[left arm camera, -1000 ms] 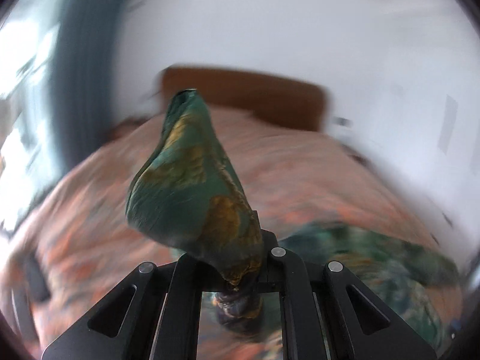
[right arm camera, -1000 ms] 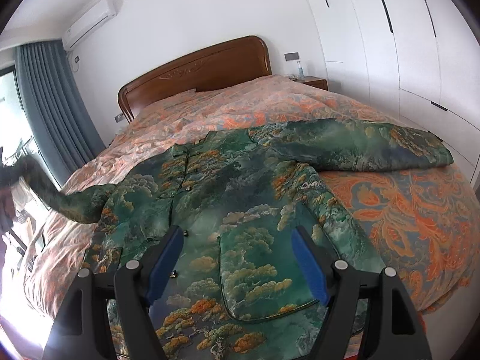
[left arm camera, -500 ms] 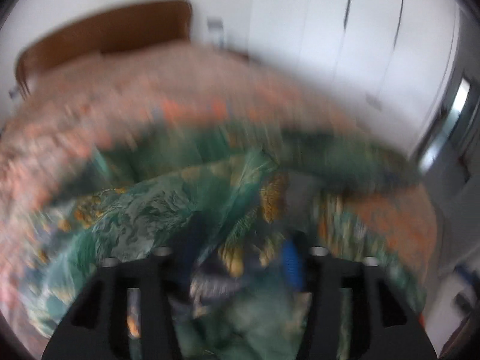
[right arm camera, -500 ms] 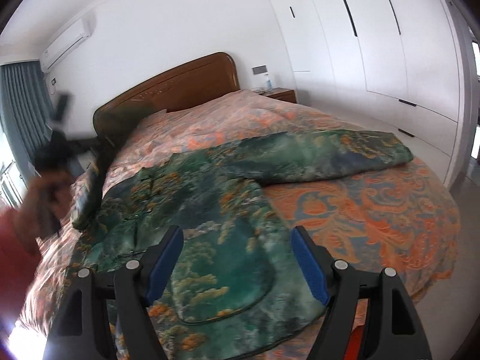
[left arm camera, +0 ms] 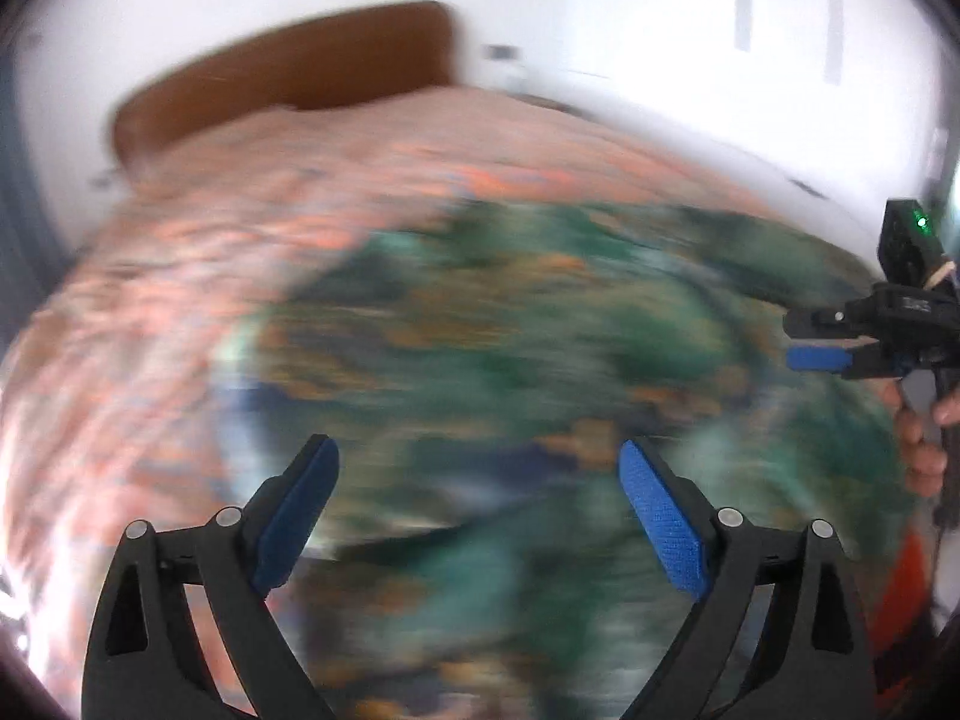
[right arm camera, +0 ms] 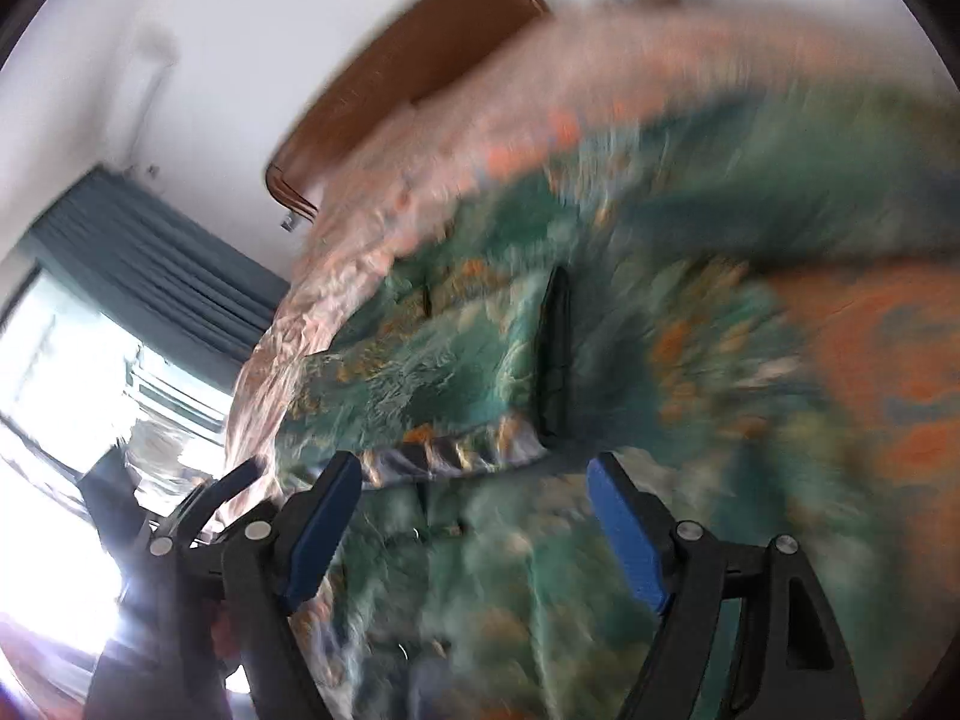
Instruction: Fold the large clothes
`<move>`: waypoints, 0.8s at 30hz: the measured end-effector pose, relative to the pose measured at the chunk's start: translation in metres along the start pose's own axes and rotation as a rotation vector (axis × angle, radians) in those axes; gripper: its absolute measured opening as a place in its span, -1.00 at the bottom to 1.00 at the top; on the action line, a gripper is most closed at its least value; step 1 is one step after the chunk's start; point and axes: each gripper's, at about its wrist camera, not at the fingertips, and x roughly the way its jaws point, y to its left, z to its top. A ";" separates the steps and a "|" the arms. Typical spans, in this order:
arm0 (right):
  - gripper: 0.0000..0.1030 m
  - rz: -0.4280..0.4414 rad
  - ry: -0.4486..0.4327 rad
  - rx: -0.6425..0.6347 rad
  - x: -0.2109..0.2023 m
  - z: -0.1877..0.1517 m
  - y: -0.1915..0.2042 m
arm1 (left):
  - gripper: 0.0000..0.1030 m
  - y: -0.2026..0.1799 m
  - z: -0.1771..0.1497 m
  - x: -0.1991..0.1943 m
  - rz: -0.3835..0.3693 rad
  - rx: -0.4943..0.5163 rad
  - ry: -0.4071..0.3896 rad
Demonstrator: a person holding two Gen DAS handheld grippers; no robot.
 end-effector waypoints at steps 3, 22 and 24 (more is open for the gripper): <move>0.55 -0.041 0.083 0.030 0.067 0.032 -0.009 | 0.85 0.028 -0.002 0.022 0.080 -0.056 0.009; -0.68 -0.434 0.094 -0.542 0.202 0.114 0.032 | 0.86 0.086 -0.022 0.120 0.167 -0.280 0.195; -0.56 -0.408 0.069 -0.506 0.198 0.115 0.030 | 0.84 0.083 -0.011 0.101 0.167 -0.246 0.171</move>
